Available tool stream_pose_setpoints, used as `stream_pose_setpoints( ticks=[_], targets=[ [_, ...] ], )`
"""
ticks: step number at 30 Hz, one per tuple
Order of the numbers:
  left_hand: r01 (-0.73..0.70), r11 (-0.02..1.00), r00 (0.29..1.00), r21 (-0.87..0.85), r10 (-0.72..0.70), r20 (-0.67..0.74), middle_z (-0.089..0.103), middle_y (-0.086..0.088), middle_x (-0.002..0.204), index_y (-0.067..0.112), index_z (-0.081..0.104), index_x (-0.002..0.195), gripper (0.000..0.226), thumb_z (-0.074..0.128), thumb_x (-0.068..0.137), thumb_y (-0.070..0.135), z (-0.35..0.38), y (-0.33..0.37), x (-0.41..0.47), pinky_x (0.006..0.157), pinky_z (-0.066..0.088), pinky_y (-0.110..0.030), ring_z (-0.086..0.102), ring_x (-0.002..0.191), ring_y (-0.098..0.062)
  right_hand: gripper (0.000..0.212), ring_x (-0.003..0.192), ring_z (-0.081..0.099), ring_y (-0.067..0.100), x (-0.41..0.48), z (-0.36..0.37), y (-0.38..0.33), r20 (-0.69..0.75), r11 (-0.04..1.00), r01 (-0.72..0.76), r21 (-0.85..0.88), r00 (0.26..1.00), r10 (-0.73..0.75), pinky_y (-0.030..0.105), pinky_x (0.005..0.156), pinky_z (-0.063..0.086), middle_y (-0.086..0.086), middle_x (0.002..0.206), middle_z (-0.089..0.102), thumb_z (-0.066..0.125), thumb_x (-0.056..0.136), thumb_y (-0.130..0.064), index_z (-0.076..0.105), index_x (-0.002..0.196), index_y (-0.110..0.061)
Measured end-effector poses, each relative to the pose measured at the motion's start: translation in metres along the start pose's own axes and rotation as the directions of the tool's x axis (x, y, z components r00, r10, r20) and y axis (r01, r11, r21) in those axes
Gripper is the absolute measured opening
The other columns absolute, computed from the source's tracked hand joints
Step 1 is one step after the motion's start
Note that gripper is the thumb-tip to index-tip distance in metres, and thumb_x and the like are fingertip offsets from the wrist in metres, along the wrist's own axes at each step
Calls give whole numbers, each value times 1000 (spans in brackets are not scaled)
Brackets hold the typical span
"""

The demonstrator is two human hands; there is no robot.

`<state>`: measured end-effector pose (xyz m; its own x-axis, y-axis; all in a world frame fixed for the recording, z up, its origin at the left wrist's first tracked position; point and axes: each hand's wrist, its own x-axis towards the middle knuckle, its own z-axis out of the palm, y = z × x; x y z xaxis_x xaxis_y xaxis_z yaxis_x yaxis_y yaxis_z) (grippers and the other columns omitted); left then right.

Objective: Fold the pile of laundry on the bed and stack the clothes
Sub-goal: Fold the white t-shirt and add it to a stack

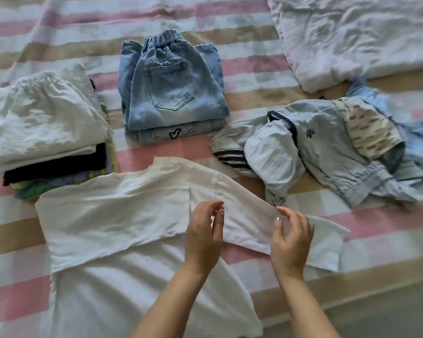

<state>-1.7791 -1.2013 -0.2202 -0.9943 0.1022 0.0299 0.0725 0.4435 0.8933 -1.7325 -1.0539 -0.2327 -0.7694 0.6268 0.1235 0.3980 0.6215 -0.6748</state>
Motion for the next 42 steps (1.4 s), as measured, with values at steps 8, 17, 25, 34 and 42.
stream_pose_setpoints(
  ticks=[8, 17, 25, 34, 42],
  targets=[
    [-41, 999, 960, 24, 33, 278, 62, -1, 92, 6, 62, 100, 14, 51, 92, 10, 113, 40, -30, 76, 44, -23, 58, 84, -17, 32, 99, 51, 38, 17, -66, 92, -90, 946, -293, -135, 955, 283, 41, 89, 37, 17, 105, 61, 68, 74, 3, 64, 104, -2],
    [39, 994, 899, 104, -80, 430, 61, -10, 101, 3, 60, 103, 15, 55, 90, 8, 169, 54, -52, 85, 43, -28, 56, 95, -23, 22, 98, 48, 33, 9, -78, 127, -17, 828, -495, -264, 861, 509, 37, 77, 37, 11, 101, 59, 71, 78, -32, 66, 89, -13],
    [442, 884, 801, -149, -314, 510, 66, -1, 93, 10, 60, 97, 7, 56, 91, 13, 158, 82, -47, 74, 46, -21, 61, 85, -12, 9, 73, 58, 11, 2, -96, 81, 118, 893, -380, 242, 925, 362, 14, 66, 41, -7, 74, 62, 66, 83, -11, 59, 78, -13],
    [456, 755, 886, -472, -336, 318, 58, -1, 61, 12, 59, 72, 17, 58, 88, 17, 48, 107, -22, 57, 48, -33, 57, 59, -14, 26, 85, 65, 8, -17, -96, -35, 331, 815, -193, 546, 944, 1, 18, 70, 50, -14, 91, 69, 54, 82, -11, 65, 96, -30],
    [294, 812, 931, -504, -362, -41, 70, 12, 70, 24, 74, 73, 21, 56, 77, 35, -118, 75, 10, 58, 49, -13, 63, 66, 2, 18, 78, 62, 13, -27, -37, -110, 343, 789, -123, 603, 932, -117, 20, 65, 48, -7, 84, 65, 53, 80, -10, 65, 86, -24]
  ],
)
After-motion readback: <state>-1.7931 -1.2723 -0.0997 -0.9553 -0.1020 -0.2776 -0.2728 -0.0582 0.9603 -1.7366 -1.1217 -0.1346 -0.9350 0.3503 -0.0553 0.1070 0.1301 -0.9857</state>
